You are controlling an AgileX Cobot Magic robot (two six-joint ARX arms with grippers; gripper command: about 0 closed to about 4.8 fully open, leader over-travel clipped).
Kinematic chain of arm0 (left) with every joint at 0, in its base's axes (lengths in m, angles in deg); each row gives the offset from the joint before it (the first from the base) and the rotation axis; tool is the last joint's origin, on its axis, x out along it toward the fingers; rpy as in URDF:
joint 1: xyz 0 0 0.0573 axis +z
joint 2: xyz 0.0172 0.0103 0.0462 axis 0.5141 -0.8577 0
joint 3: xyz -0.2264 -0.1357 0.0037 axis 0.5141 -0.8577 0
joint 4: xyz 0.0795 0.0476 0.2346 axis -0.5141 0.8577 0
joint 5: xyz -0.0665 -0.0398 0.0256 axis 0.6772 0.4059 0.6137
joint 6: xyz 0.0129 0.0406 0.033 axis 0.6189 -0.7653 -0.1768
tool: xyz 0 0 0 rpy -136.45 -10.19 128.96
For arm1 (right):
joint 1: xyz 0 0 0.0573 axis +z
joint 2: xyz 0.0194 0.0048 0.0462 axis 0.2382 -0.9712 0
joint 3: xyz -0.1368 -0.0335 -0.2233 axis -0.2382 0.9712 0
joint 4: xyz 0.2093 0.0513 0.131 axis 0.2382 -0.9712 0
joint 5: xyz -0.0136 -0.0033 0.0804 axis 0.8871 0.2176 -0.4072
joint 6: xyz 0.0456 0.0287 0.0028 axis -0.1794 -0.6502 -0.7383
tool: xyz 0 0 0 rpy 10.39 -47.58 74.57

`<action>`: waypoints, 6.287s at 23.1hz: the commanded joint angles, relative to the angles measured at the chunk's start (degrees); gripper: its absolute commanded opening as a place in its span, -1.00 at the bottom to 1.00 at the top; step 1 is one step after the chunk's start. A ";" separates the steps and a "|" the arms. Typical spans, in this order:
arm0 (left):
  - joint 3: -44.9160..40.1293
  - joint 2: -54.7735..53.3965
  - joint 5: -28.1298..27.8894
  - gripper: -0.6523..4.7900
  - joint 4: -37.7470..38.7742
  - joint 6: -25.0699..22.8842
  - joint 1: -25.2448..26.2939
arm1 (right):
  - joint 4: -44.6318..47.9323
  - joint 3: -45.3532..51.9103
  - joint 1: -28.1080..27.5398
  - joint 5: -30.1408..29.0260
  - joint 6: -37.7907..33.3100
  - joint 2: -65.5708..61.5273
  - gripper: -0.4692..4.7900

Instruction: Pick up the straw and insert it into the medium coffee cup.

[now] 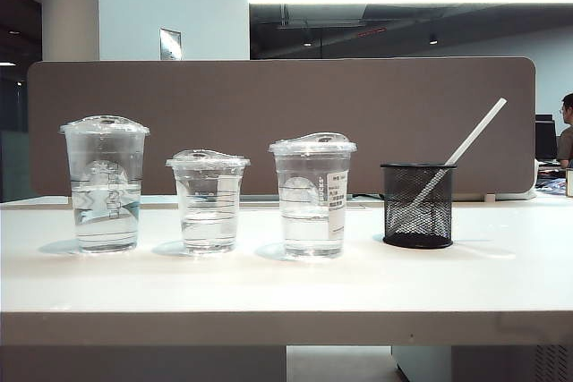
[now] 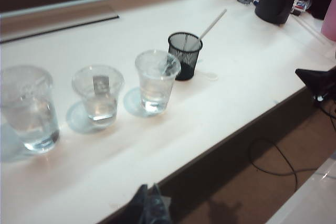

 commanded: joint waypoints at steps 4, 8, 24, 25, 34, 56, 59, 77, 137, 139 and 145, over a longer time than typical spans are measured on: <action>0.13 -0.11 0.00 -0.78 -0.44 -0.70 0.04 | 1.09 0.11 0.09 -0.24 -2.51 0.09 -0.82; 0.13 -0.11 0.00 -0.78 0.55 -0.68 0.04 | 1.46 -7.28 0.11 -0.02 -9.86 0.07 -0.83; 0.13 -0.11 0.04 -0.78 1.73 -0.66 0.07 | -42.21 -104.35 4.02 4.00 14.86 -57.00 -0.82; 0.13 -0.11 0.02 -0.78 1.70 -0.66 0.07 | -42.12 -106.33 4.04 3.93 14.86 -59.65 -0.82; 0.13 -0.11 0.42 -0.78 1.75 -0.66 0.07 | -12.00 -89.70 4.04 -13.18 6.19 -79.89 -0.83; 0.13 -0.11 0.39 -0.78 1.73 -0.66 0.09 | 81.18 -19.63 2.29 -11.02 -24.70 -89.37 0.24; 0.13 -0.09 0.35 -0.78 1.73 -0.66 0.07 | 85.37 -20.65 2.32 -13.22 -25.55 -94.33 0.24; 0.13 -0.11 0.39 -0.78 1.73 -0.66 0.09 | 84.17 -35.23 7.30 -12.46 -26.16 -106.25 0.23; 0.13 -0.11 0.39 -0.78 1.75 -0.66 0.07 | 62.64 -52.76 7.30 -27.67 -18.49 -86.66 -0.74; 0.13 -0.09 0.39 -0.78 1.75 -0.66 0.09 | 53.42 -58.75 7.26 -28.87 -14.95 -84.96 -0.74; 0.13 -0.09 0.39 -0.78 1.75 -0.66 0.09 | 43.54 -67.89 7.32 -34.18 -14.99 -84.50 -0.74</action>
